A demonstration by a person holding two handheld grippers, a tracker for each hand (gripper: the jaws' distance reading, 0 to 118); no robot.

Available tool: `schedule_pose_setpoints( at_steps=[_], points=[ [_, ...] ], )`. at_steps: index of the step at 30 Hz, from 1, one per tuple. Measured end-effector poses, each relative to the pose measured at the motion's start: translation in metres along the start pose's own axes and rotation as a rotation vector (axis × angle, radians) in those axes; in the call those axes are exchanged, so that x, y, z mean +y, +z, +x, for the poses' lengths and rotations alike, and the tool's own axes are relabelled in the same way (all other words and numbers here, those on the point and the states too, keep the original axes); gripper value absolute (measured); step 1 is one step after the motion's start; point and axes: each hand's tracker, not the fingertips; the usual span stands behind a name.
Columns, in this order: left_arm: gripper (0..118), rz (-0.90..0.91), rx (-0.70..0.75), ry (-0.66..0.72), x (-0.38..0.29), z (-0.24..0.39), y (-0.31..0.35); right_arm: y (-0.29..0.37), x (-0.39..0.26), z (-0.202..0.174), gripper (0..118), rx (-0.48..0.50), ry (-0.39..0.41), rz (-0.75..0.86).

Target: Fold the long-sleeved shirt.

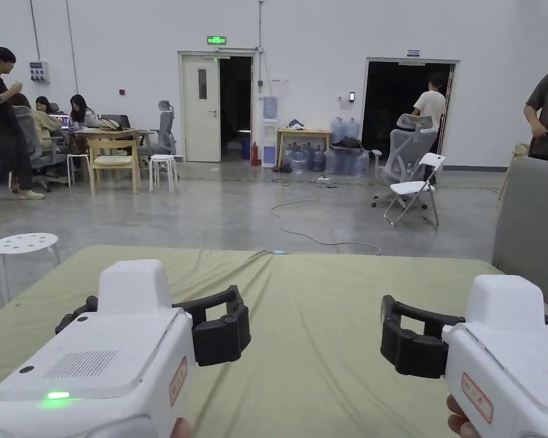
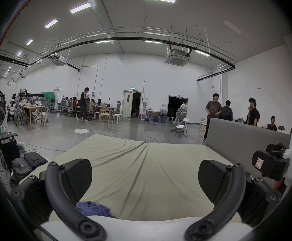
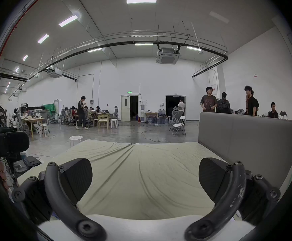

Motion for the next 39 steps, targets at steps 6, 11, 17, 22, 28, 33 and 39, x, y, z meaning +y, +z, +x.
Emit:
schedule_pose_setpoints(
  at_steps=[6, 11, 17, 22, 28, 33, 39],
  points=[
    [118, 0.003, -0.009, -0.005, 0.0002, 0.0017, 0.0018, 0.0016, 0.0006, -0.0001, 118, 0.013, -0.009, 0.004],
    [118, 0.006, -0.007, -0.002, 0.0008, 0.0010, 0.0024, 0.0031, 0.0028, 0.0004, 118, 0.010, -0.009, 0.012],
    [118, 0.007, -0.016, -0.002, 0.0019, 0.0012, 0.0042, 0.0037, 0.0033, 0.0009, 118, 0.014, -0.017, 0.010],
    [118, 0.006, -0.019, -0.008, 0.0019, 0.0013, 0.0041, 0.0046, 0.0017, -0.0016, 118, 0.015, 0.006, 0.009],
    [118, 0.002, -0.017, -0.011, 0.0013, 0.0002, 0.0037, 0.0046, 0.0025, -0.0023, 118, 0.004, 0.021, 0.017],
    [118, 0.002, -0.018, -0.009, 0.0020, -0.0005, 0.0038, 0.0048, 0.0034, -0.0013, 118, -0.004, 0.016, 0.027],
    [118, 0.002, -0.013, -0.011, 0.0023, -0.0006, 0.0037, 0.0050, 0.0045, 0.0002, 118, -0.004, 0.010, 0.025]
  ],
)
